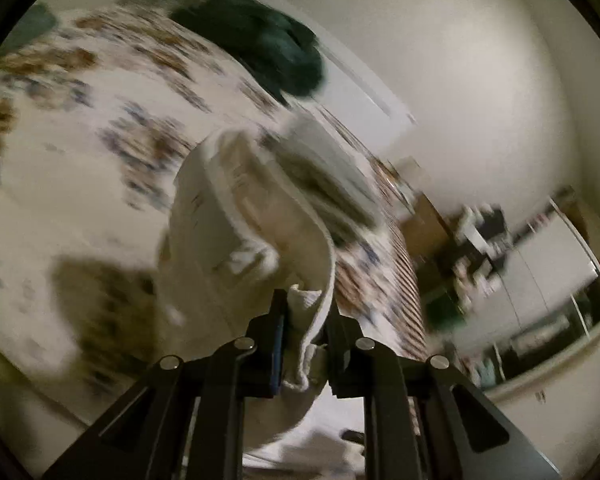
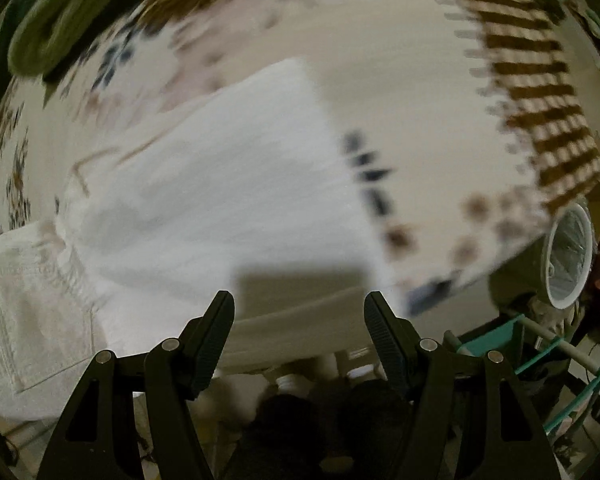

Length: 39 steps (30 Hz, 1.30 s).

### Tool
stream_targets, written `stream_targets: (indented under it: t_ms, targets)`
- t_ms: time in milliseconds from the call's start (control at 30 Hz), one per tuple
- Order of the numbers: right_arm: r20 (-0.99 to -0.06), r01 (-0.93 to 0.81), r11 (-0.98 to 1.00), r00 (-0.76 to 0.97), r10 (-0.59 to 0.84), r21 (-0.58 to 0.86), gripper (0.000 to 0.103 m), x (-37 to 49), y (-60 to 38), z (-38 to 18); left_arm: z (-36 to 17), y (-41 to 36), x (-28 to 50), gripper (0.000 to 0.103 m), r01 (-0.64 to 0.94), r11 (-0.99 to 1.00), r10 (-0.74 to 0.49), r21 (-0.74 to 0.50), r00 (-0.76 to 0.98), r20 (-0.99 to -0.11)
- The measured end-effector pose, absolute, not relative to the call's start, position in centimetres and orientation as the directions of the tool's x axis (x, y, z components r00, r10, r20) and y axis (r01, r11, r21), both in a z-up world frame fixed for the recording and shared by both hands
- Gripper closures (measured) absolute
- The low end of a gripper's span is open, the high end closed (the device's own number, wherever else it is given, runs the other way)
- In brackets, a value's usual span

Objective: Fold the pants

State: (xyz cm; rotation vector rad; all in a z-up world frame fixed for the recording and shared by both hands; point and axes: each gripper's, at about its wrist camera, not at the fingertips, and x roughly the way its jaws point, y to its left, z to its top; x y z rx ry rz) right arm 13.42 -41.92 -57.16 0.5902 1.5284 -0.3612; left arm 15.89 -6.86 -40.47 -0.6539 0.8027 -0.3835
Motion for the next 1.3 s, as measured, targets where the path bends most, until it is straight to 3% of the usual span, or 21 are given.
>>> stream_targets:
  t_ms: [133, 233, 300, 433, 467, 500, 567, 767, 1033, 1100, 1167, 1200, 1267, 1300]
  targets:
    - [-0.993, 0.624, 0.773, 0.042, 0.112, 0.114, 0.033, 9.8, -48.0, -56.9, -43.3, -16.2, 15.3, 0.090, 0.149, 0.754, -0.610, -0.640, 0.520, -0.598]
    - [-0.994, 0.659, 0.745, 0.037, 0.102, 0.101, 0.033, 7.3, -51.8, -57.1, -47.5, -22.3, 15.3, 0.089, 0.174, 0.797, -0.594, -0.578, 0.396, -0.700]
    - [-0.994, 0.674, 0.731, 0.034, 0.109, 0.103, 0.033, 6.0, -53.9, -57.3, -50.8, -25.3, 15.6, 0.089, 0.155, 0.827, -0.561, -0.540, 0.278, -0.780]
    - [-0.984, 0.663, 0.728, 0.080, 0.160, 0.173, 0.033, 5.1, -56.0, -57.0, -52.5, -27.9, 15.5, 0.086, 0.133, 0.840, -0.541, -0.526, 0.143, -0.829]
    - [-0.976, 0.644, 0.735, 0.112, 0.184, 0.213, 0.032, 5.2, -56.2, -56.5, -51.8, -28.1, 15.4, 0.071, 0.151, 0.848, -0.527, -0.508, 0.149, -0.837]
    - [-0.971, 0.631, 0.738, 0.132, 0.201, 0.239, 0.030, 5.4, -56.2, -56.2, -50.8, -28.1, 15.3, 0.043, 0.172, 0.853, -0.517, -0.492, 0.150, -0.843]
    - [-0.944, 0.578, 0.746, 0.194, 0.267, 0.330, 0.026, 6.2, -55.9, -55.3, -49.4, -27.3, 14.9, 0.011, 0.178, 0.861, -0.504, -0.477, 0.162, -0.849]
    - [-0.831, 0.395, 0.731, 0.259, 0.493, 0.557, 0.026, 11.8, -50.8, -55.3, -47.5, -17.5, 16.6, 0.011, 0.060, 0.928, -0.369, -0.369, 0.300, -0.880]
    - [-0.797, 0.340, 0.724, 0.186, 0.574, 0.601, 0.027, 19.6, -43.5, -62.3, -50.5, -8.4, 19.8, 0.011, -0.112, 0.972, -0.162, -0.205, 0.311, -0.937]
    - [-0.825, 0.326, 0.759, 0.188, 0.533, 0.564, 0.036, 20.0, -42.2, -63.0, -50.7, -7.8, 20.2, 0.011, -0.122, 0.976, -0.134, -0.182, 0.323, -0.937]
    - [-0.865, 0.295, 0.814, 0.206, 0.458, 0.501, 0.064, 19.9, -40.8, -62.6, -50.6, -7.3, 20.6, 0.011, -0.140, 0.973, -0.126, -0.181, 0.333, -0.935]
    - [-0.874, 0.283, 0.829, 0.217, 0.435, 0.482, 0.066, 19.7, -40.4, -62.1, -50.7, -7.3, 20.8, 0.011, -0.151, 0.972, -0.121, -0.180, 0.332, -0.935]
    - [-0.872, 0.286, 0.830, 0.264, 0.412, 0.479, 0.084, 18.8, -40.6, -60.1, -50.7, -7.0, 21.3, 0.011, -0.164, 0.964, -0.147, -0.210, 0.332, -0.932]
    - [-0.870, 0.293, 0.828, 0.281, 0.404, 0.479, 0.085, 18.5, -40.9, -59.3, -50.6, -7.1, 21.5, 0.011, -0.167, 0.960, -0.160, -0.226, 0.334, -0.929]
